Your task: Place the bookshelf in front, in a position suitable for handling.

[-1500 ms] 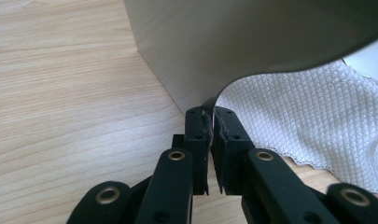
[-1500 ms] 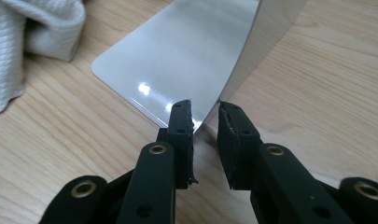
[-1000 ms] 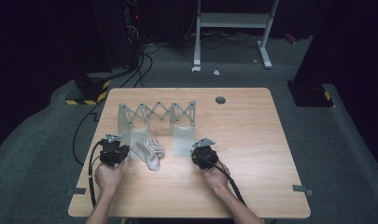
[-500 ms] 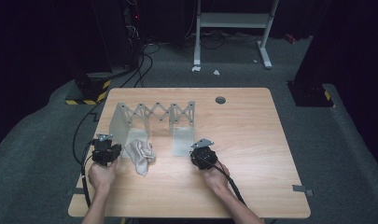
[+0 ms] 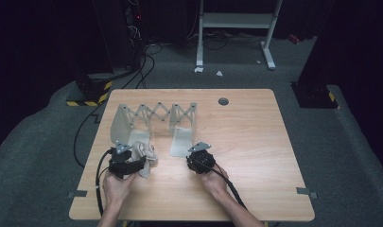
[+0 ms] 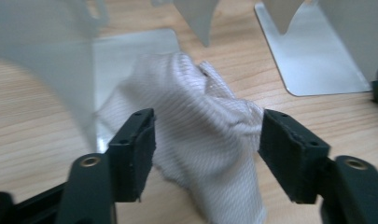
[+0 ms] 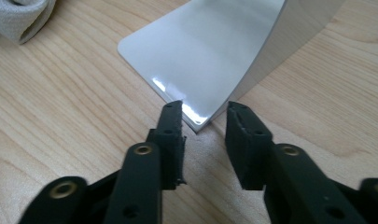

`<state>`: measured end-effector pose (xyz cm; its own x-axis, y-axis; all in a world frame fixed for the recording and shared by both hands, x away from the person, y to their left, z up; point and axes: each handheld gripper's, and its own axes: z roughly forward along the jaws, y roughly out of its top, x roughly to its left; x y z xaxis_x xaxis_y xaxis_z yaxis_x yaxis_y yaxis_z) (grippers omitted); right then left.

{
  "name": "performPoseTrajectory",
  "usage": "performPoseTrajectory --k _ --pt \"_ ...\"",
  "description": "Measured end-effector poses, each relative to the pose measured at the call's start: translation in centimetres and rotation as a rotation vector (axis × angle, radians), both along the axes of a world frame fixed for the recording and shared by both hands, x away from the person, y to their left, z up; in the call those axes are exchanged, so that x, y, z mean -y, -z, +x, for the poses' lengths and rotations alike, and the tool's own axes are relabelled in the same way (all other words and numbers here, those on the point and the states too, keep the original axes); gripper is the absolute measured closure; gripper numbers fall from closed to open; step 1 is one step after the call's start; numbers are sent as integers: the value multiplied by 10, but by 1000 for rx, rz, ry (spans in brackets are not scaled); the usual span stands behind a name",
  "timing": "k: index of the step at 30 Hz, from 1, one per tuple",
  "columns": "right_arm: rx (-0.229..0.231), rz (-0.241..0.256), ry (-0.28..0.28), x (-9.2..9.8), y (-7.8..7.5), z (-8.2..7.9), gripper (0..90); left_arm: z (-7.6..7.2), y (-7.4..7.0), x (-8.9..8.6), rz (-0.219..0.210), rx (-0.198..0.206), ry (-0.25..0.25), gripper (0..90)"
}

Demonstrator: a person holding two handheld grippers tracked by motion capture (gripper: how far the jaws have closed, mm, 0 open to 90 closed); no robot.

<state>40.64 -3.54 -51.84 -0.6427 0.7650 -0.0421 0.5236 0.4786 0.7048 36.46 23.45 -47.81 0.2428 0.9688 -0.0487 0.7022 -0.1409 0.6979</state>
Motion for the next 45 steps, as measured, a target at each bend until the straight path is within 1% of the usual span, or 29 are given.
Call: performPoseTrajectory --k 1,4,6,7,8,9,10,11,13,14,16,18,20,22,24,26,27,30,31,33,34,38,40,42,44,45 --pt "-2 6 8 0 0 0 604 6 4 4 8 -15 -4 329" --pt "9 29 29 4 -3 1 549 21 15 10 50 -46 -37 316" --pt "21 48 44 5 -6 1 529 25 18 12 65 -56 -47 317" --pt "26 69 52 6 -8 2 523 28 20 13 86 -66 -48 345" --pt "26 69 52 6 -8 2 523 28 20 13 86 -66 -48 363" --pt "26 74 54 7 -8 3 522 30 22 13 106 -81 -45 363" --pt "24 78 59 7 -8 5 522 31 24 14 117 -95 -36 413" --pt "20 79 61 6 -8 6 522 33 26 13 113 -108 -14 453" --pt "16 78 66 6 -7 8 523 34 26 10 80 -117 -6 540" --pt "16 77 67 5 -7 9 524 34 25 9 84 -121 4 609" --pt "18 76 68 4 -6 10 526 32 24 7 95 -125 17 719" --pt "18 71 70 2 -5 11 530 27 22 4 91 -130 22 761" --pt "15 69 74 2 -4 12 534 20 21 -1 86 -129 24 772" --pt "6 63 78 3 -1 14 547 8 17 -10 84 -124 31 776" --pt "-2 66 78 3 1 15 563 -1 13 -22 67 -128 26 776" --pt "-10 65 75 3 3 16 569 -9 8 -36 42 -132 9 776" --pt "-2 58 70 3 5 16 570 -12 5 -43 30 -131 1 776" --pt "4 61 66 2 5 16 577 -22 -2 -60 27 -125 -33 775" --pt "4 61 66 3 5 17 580 -24 -4 -65 20 -122 -45 775" --pt "4 60 66 3 5 17 589 -28 -8 -75 14 -122 -67 775" --pt "0 65 70 3 5 16 593 -29 -9 -80 9 -121 -85 774" --pt "9 73 75 6 6 16 603 -27 -16 -100 -16 -119 -139 773" --pt "9 81 78 7 7 16 604 -21 -18 -107 -22 -122 -148 773" --pt "9 81 77 7 7 16 604 -10 -16 -112 -20 -145 -143 772" --pt "8 82 77 7 7 16 604 5 -9 -116 -60 -161 -109 772" --pt "8 83 77 7 7 16 604 13 -6 -118 -78 -178 -94 772"
